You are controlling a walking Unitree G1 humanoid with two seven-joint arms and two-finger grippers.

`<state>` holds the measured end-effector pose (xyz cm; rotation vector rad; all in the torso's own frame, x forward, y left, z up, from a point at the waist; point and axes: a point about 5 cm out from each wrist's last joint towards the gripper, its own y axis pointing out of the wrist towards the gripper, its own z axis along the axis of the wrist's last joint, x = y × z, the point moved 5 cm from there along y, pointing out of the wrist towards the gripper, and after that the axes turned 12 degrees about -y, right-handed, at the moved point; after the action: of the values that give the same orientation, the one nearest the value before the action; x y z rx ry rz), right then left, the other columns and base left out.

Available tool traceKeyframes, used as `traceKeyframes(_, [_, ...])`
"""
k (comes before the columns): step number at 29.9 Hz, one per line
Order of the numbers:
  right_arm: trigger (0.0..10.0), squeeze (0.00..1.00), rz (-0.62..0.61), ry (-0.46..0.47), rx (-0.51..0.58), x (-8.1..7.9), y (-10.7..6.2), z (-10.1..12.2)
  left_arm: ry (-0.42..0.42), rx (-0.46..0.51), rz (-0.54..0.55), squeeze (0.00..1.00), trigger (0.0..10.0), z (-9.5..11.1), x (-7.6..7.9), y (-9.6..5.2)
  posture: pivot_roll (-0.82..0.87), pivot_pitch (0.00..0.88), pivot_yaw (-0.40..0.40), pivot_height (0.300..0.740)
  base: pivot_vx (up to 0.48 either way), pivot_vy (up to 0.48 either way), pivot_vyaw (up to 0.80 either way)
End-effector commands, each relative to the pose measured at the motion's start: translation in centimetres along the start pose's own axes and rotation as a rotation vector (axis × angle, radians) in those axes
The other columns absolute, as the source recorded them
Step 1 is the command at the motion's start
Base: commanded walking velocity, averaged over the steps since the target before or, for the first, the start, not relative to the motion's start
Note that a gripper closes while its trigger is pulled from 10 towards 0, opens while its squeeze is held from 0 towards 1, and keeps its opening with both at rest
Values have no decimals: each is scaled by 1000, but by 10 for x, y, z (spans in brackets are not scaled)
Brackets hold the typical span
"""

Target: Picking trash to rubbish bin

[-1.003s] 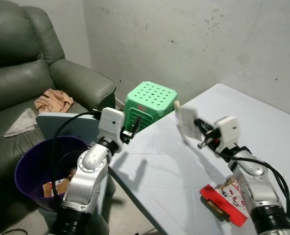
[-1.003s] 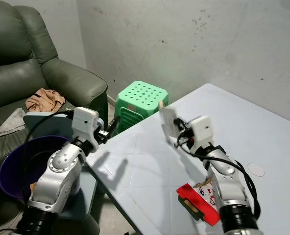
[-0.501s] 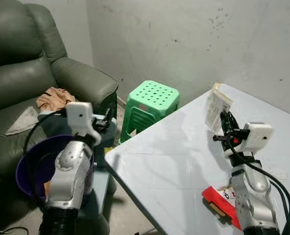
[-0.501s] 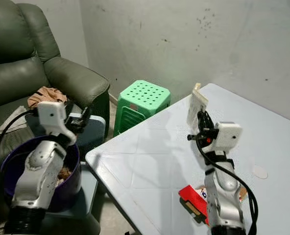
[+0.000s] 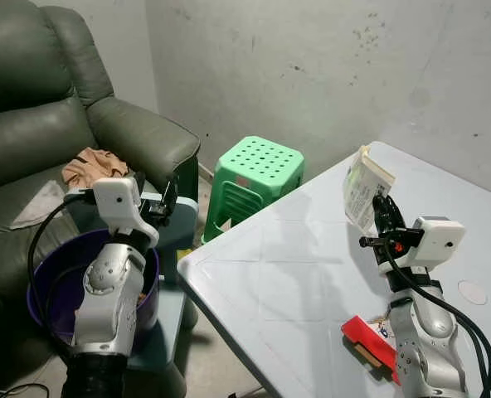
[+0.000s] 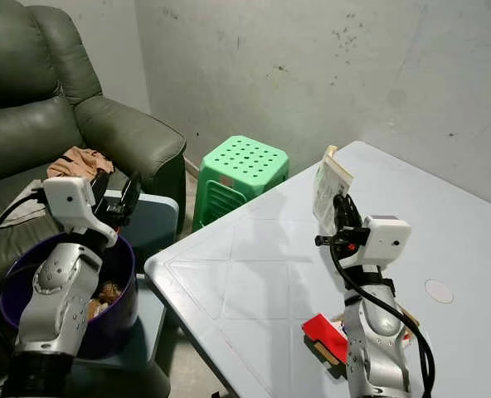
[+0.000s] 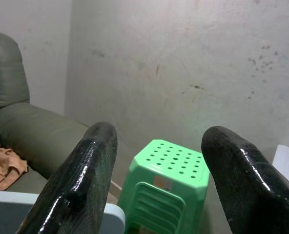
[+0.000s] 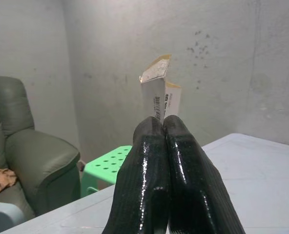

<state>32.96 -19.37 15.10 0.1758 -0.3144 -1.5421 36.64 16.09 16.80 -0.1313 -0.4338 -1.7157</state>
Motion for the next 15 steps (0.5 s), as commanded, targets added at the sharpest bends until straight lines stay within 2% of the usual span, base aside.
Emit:
traceKeyframes(1, [10000,0,-1,-13,26,1,4,8,-4,8,1,0,10000,2,0,3,54,0,-53,740,0,0,0])
traceKeyframes(15, [10000,0,10,-25,9,-2,5,5,-20,11,0,0,10000,2,2,8,54,0,-56,740,0,0,0])
